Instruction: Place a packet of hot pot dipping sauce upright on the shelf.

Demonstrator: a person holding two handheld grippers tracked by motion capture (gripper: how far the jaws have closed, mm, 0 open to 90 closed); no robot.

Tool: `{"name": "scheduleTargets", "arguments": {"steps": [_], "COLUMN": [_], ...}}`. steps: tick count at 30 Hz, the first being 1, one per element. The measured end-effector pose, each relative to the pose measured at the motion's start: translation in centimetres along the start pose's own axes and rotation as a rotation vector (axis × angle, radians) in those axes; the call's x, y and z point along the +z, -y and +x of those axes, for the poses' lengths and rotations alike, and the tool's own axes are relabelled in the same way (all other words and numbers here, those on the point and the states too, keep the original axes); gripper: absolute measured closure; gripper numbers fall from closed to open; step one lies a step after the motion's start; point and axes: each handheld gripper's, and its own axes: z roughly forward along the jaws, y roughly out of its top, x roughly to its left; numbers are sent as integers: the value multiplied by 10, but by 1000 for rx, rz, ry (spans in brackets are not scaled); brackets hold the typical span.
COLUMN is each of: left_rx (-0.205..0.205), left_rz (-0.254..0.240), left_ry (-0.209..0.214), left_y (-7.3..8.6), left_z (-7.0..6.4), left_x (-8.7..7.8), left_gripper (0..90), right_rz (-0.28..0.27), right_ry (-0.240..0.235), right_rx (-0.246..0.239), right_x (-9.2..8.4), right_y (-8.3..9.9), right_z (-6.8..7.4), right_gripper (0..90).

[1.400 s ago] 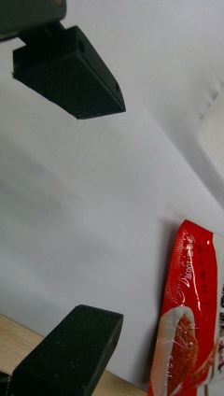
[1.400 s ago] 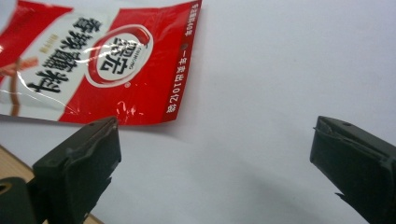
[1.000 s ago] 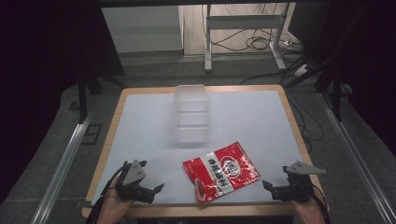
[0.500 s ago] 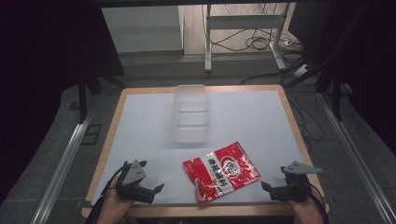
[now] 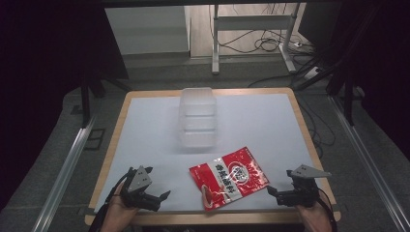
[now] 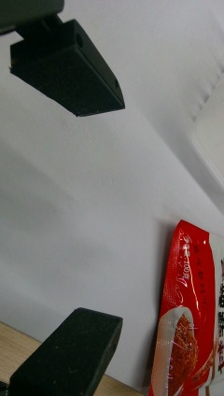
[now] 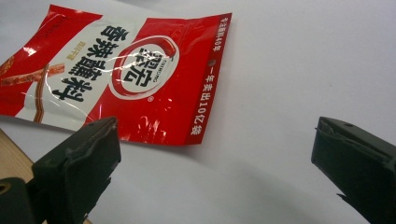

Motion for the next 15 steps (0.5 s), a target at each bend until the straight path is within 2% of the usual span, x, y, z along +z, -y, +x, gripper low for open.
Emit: {"name": "scheduleTargets", "arguments": {"steps": [6, 15], "left_rx": [1, 2], "left_rz": [-3, -4], "left_ry": [0, 3], "left_y": [0, 0], "left_z": [0, -1], "left_x": [0, 0], "left_gripper": [11, 11], "right_rz": [-4, 13], "right_ry": [-5, -21], "right_rx": [7, -18], "right_x": [6, 17], "right_y": [-3, -8], "right_z": [2, 6], "right_gripper": [11, 12]}}
